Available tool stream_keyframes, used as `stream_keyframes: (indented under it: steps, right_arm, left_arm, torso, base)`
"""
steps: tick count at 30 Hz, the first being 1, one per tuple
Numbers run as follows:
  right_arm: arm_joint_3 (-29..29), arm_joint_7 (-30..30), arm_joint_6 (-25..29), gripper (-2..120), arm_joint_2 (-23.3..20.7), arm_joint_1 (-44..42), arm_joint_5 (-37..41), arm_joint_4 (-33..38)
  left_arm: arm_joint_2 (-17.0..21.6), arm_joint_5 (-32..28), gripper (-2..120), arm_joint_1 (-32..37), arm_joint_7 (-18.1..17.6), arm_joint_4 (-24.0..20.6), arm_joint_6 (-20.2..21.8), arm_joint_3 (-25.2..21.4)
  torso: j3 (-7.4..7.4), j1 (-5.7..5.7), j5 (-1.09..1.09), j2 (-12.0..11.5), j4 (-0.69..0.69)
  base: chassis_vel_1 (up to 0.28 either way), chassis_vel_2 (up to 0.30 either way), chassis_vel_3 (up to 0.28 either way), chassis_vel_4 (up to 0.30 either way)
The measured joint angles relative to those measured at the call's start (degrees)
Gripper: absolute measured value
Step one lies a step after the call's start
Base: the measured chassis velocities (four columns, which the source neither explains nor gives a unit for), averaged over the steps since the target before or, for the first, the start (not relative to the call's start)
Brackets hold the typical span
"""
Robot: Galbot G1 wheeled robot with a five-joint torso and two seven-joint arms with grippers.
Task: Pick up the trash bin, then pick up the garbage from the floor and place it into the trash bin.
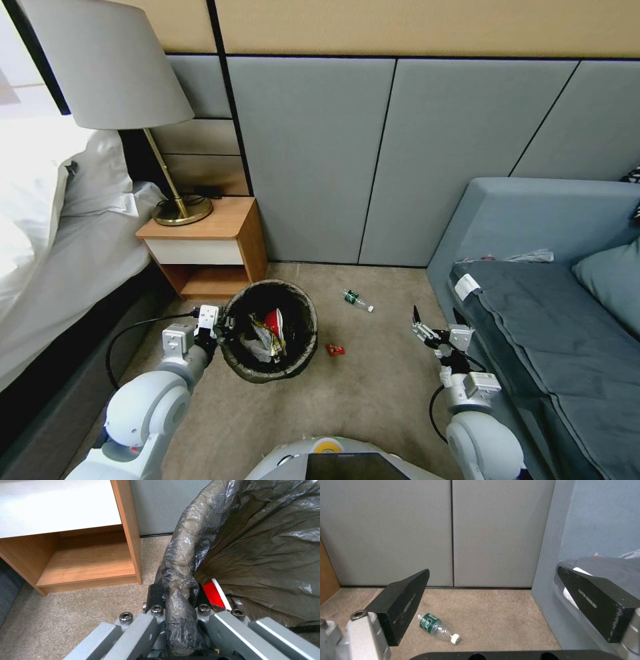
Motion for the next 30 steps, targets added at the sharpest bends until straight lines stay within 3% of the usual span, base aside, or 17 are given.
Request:
stream_keyframes:
  steps: [30]
  right_arm:
    - [-4.6, -1.4, -6.0, 100, -3.9, 9.1, 6.3, -4.1]
  left_arm:
    - [1.5, -2.3, 1, -1.6, -2.1, -1.4, 0.0, 0.2]
  torso:
    - [0.0, 0.0, 0.0, 0.0, -0.01]
  base:
    - [0.0, 0.0, 0.0, 0.0]
